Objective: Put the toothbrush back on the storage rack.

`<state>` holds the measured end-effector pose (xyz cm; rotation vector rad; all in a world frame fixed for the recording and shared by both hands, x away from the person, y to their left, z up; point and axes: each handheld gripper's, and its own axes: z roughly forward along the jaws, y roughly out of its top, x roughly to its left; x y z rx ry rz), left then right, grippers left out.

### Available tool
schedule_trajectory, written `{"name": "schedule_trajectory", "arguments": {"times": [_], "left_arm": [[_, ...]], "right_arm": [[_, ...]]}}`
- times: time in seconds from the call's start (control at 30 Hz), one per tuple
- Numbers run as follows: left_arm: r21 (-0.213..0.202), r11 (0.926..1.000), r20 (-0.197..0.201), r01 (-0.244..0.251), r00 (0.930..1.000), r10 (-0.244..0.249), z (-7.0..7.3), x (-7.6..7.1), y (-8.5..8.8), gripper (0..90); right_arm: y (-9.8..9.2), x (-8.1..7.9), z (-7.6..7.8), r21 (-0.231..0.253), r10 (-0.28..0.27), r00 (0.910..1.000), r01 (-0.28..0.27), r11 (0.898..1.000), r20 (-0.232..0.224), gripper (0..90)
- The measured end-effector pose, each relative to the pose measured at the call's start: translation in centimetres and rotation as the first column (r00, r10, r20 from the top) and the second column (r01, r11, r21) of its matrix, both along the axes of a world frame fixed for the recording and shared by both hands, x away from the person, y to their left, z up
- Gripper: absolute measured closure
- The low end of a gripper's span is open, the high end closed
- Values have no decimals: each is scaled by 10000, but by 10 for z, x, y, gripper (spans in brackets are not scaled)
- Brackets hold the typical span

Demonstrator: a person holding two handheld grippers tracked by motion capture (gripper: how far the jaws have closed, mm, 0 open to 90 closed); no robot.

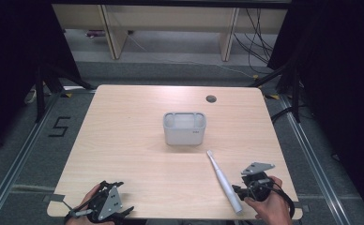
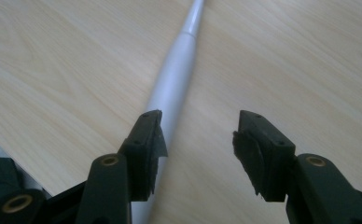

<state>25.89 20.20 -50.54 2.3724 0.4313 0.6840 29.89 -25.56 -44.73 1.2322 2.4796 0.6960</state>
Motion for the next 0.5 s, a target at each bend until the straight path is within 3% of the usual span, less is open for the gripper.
{"name": "schedule_trajectory", "arguments": {"times": [0.03,0.07,0.1,0.13,0.3,0.33,0.37,0.4,0.5], "left_arm": [[-14,10000,-1,0,10000,0,0,0,0,154],[-16,10000,13,13,10000,-13,0,0,0,154],[-16,10000,13,13,10000,-13,0,0,0,154],[5,10000,14,19,10000,-19,1,0,0,154],[-16,10000,-2,22,10000,-22,0,0,0,154],[23,10000,20,14,10000,-14,0,0,0,154],[38,10000,48,8,10000,-8,0,0,0,154],[15,10000,18,12,10000,-12,1,0,0,154],[-16,10000,5,19,10000,-19,0,0,0,154]], "right_arm": [[5,5,2,-107,112,9998,-114,9999,-187,505],[15,11,2,-149,104,9950,-119,9998,-998,498],[15,11,2,-149,104,9950,-119,9998,-998,498],[20,18,1,-347,152,9916,-198,9992,-1282,492],[29,32,-4,-557,252,9841,-355,9978,-1756,478],[33,35,-7,-787,207,9845,-349,9963,-1743,470],[33,35,-7,-787,207,9845,-349,9963,-1743,470],[37,37,-10,-862,390,9786,-574,9946,-2021,470],[40,40,-12,-887,481,9766,-680,9937,-2097,474]]}}
